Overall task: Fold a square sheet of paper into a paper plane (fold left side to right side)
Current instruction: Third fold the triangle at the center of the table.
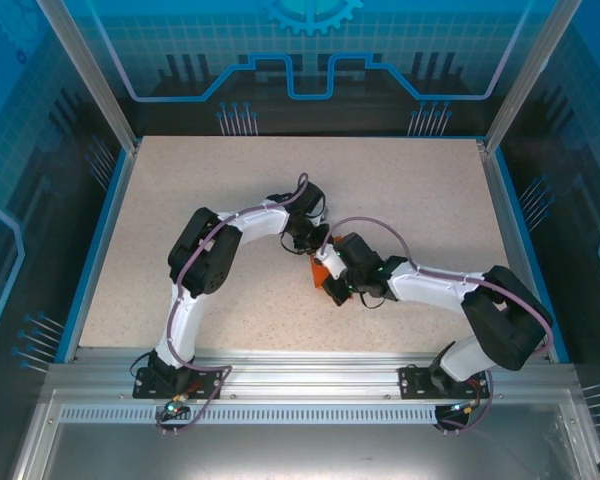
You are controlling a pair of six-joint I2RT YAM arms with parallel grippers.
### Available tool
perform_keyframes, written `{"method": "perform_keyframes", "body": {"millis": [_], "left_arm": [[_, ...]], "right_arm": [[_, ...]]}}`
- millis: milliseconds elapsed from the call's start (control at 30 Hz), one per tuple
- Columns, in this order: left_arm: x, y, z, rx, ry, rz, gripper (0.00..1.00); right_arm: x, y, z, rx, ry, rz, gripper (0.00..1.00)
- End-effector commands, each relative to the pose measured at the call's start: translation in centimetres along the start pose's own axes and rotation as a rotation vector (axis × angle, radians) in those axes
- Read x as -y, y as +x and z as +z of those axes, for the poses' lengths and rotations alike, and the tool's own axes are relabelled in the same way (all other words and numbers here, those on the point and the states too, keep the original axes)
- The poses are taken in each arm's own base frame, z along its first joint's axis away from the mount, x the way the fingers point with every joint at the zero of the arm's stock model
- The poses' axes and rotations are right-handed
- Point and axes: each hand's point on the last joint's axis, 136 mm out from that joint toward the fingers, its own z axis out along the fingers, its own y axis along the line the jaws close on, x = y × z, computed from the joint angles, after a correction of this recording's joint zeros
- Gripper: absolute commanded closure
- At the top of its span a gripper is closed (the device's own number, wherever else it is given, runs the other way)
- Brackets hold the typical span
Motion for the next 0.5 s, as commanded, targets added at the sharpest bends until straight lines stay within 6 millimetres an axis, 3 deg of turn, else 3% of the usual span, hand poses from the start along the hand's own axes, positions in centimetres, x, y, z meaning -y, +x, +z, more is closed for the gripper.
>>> {"method": "perform_keyframes", "body": {"millis": [0,467], "left_arm": [[-1.9,2.0,1.5,-0.073,-0.080,-0.001,0.83],[-1.9,2.1,1.5,-0.073,-0.090,0.016,0.84]], "right_arm": [[0.4,0.3,-0.1,-0.031,-0.067,0.110,1.00],[3.7,0.4,-0.1,-0.048,-0.062,0.266,1.00]]}}
